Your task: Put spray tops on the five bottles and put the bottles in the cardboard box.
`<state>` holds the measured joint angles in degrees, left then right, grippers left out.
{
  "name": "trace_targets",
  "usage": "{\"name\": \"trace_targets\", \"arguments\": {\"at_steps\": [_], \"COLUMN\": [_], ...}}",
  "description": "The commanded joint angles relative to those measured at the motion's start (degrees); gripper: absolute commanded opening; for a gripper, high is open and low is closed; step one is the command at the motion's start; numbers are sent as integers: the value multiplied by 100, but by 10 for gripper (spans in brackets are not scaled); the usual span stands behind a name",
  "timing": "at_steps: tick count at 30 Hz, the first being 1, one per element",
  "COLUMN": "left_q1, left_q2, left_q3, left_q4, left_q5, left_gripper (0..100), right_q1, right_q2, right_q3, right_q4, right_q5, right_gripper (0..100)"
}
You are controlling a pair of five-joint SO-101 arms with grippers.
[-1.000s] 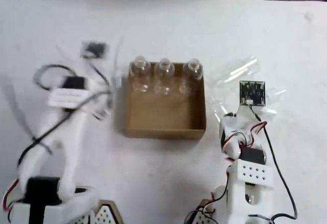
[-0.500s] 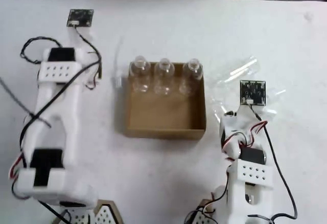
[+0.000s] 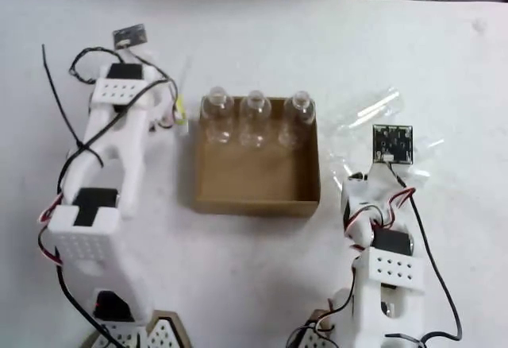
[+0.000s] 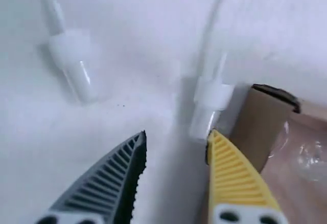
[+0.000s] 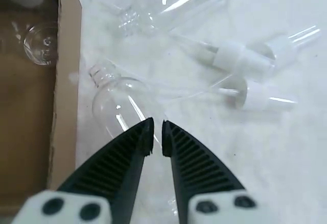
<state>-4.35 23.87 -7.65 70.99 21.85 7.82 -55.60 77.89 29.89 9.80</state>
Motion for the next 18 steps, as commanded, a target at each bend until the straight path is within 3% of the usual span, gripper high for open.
{"name": "trace_targets", "arguments": {"at_steps": [1,18], "left_q1": [321,312], "left_q2": [-48,-40], "left_q3": [-176,862], "left_q4": [-519,-1996], "left_q5": [88,79], "left_gripper": [186,186], "right_q1": [57,57], "right_q2": [40,40], "right_q3": [-26,-18], "right_q4": [-110,-110], "right_q5": [79,79], "right_gripper": [21,21]}}
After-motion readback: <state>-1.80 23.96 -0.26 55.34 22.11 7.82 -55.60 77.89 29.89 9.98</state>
